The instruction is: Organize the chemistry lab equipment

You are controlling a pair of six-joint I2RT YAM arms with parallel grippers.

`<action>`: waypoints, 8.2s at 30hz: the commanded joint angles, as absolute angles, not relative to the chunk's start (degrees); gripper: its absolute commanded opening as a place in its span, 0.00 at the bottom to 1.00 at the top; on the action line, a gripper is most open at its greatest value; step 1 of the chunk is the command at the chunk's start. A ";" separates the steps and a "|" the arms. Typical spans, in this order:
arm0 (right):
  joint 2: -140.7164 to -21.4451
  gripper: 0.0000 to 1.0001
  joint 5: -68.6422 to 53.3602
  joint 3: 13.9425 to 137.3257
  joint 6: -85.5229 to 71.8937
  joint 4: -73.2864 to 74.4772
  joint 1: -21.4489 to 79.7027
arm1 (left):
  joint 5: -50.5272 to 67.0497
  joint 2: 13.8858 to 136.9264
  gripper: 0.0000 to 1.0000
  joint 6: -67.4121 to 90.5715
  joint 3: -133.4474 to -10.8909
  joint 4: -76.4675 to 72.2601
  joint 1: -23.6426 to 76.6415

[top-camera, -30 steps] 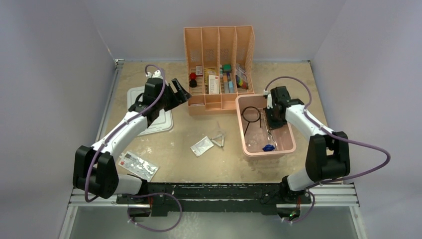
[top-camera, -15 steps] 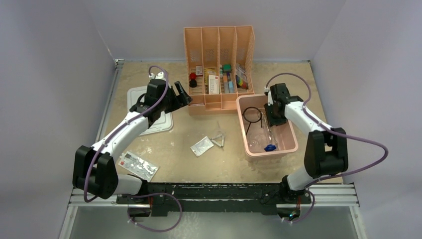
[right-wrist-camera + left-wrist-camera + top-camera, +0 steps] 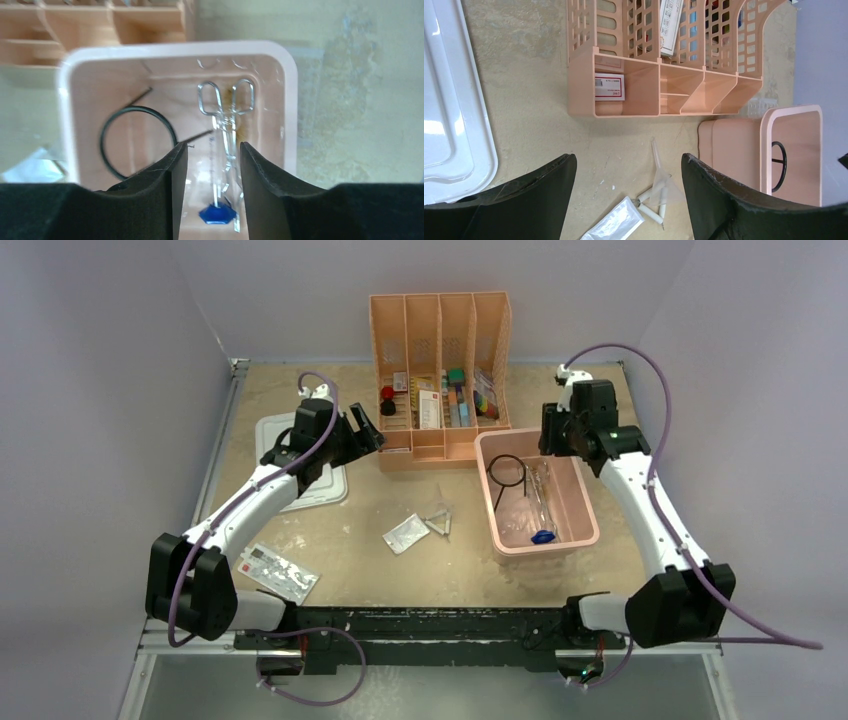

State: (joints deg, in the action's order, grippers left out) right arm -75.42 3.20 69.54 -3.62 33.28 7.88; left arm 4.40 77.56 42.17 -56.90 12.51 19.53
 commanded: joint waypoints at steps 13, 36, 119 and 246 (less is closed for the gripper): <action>-82.62 0.58 0.26 81.90 -14.43 24.01 34.37 | -4.33 77.09 0.75 43.72 -59.55 15.59 19.38; -103.26 0.50 4.95 76.99 -15.23 16.95 53.07 | -6.05 72.69 0.74 54.52 -44.04 22.30 17.93; -79.96 0.75 -27.82 83.56 -6.36 26.74 38.59 | 30.26 64.12 0.00 28.58 -64.11 25.43 27.48; -82.92 0.55 13.06 83.73 -21.89 36.07 42.74 | -10.74 68.98 0.72 49.74 -55.91 24.38 22.06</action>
State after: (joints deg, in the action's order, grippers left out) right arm -78.15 5.65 78.26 -22.39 35.97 38.81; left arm 0.64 72.12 43.09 -57.52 22.44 22.15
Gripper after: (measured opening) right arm 0.544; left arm 0.714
